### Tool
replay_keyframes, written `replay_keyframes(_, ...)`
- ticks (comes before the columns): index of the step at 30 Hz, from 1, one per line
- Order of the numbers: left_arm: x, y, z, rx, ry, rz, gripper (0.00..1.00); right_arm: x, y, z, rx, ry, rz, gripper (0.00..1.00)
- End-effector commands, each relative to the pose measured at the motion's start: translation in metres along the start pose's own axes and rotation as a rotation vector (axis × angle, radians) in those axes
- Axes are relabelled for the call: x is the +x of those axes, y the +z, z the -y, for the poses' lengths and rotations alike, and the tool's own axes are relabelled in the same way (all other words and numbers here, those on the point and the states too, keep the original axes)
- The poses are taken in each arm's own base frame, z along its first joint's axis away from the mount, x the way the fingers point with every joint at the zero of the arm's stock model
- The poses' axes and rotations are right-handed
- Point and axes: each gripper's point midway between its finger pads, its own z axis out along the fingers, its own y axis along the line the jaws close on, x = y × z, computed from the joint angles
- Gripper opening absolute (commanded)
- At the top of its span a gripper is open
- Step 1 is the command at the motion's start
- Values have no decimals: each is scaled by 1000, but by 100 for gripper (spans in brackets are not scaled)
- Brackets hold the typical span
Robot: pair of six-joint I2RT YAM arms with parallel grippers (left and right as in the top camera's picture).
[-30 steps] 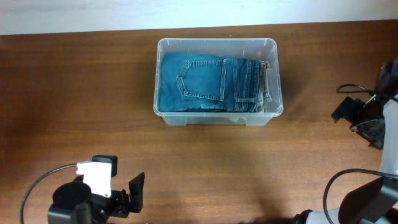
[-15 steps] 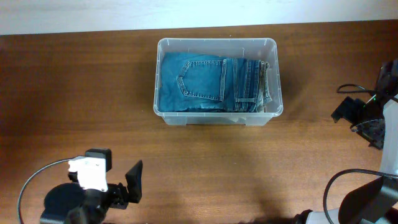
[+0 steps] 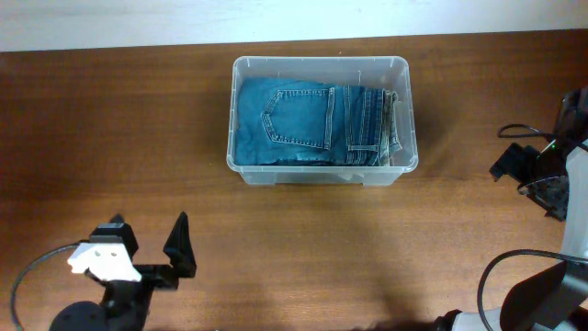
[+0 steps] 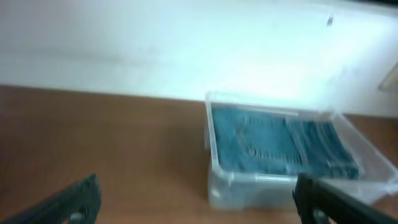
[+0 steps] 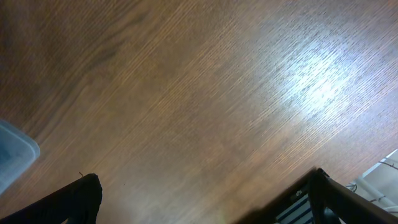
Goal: Pack container
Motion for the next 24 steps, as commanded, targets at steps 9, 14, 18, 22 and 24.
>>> replay_keyframes(9,27,28,-22,-37,-1,181,99,0,0,0,2,9,0,98)
replay_keyframes(14,35,28,-25,-29,9,274,99,0,0,0,2,9,0,98)
replay_keyframes(18,35,28,-31,-46,17,343,99,0,0,0,2,9,0,98)
replay_keyframes(22,36,32,-36,-55,23,385,99,0,0,0,2,9,0,98)
replay_keyframes(24,36,34,-37,-53,27,413,99,0,0,0,2,9,0,98)
